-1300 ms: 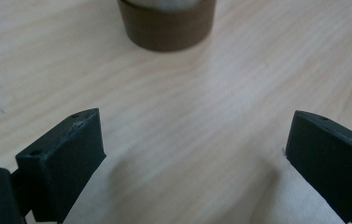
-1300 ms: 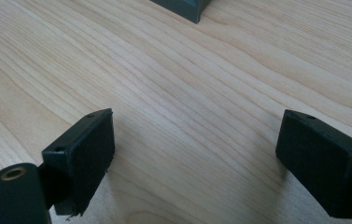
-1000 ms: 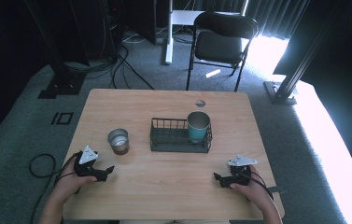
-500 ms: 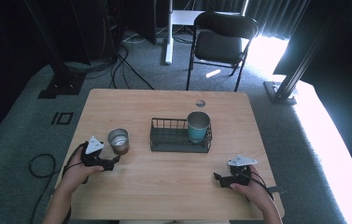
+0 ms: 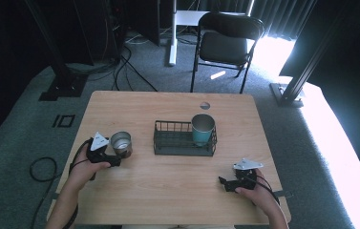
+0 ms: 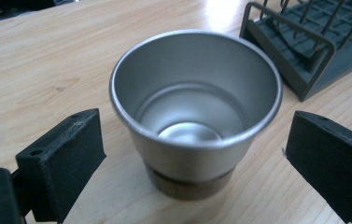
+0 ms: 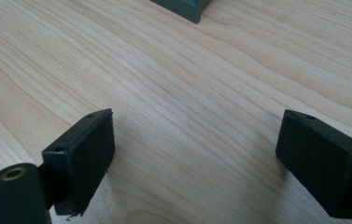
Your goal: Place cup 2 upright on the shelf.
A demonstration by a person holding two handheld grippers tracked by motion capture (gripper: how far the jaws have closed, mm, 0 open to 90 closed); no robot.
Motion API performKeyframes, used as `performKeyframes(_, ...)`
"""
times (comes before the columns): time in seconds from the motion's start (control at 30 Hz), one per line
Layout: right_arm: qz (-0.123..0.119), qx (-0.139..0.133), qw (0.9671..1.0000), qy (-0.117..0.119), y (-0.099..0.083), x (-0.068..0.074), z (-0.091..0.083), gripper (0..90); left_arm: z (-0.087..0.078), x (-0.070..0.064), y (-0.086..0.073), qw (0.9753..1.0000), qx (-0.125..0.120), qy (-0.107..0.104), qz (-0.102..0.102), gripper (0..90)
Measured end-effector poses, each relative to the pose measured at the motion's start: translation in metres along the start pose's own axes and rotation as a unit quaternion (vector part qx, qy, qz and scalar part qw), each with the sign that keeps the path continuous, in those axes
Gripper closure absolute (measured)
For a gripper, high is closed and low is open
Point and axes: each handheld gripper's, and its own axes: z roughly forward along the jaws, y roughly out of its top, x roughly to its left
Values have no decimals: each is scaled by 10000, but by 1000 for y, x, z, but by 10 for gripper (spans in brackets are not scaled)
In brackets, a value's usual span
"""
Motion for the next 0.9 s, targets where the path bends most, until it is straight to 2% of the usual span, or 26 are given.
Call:
performKeyframes(0.4,4,0,10000,2,0,0,0,113,9,-2,12,10000,-96,-6,3,49)
performKeyframes(0.7,5,0,10000,1,0,0,0,113,16,0,14,9999,-127,42,-90,49)
performKeyframes(0.83,7,2,10000,1,0,0,0,113,20,-1,13,9999,-99,-14,-120,64)
performKeyframes(0.9,6,0,10000,2,0,0,0,113,21,0,13,9996,-213,-16,-182,80)
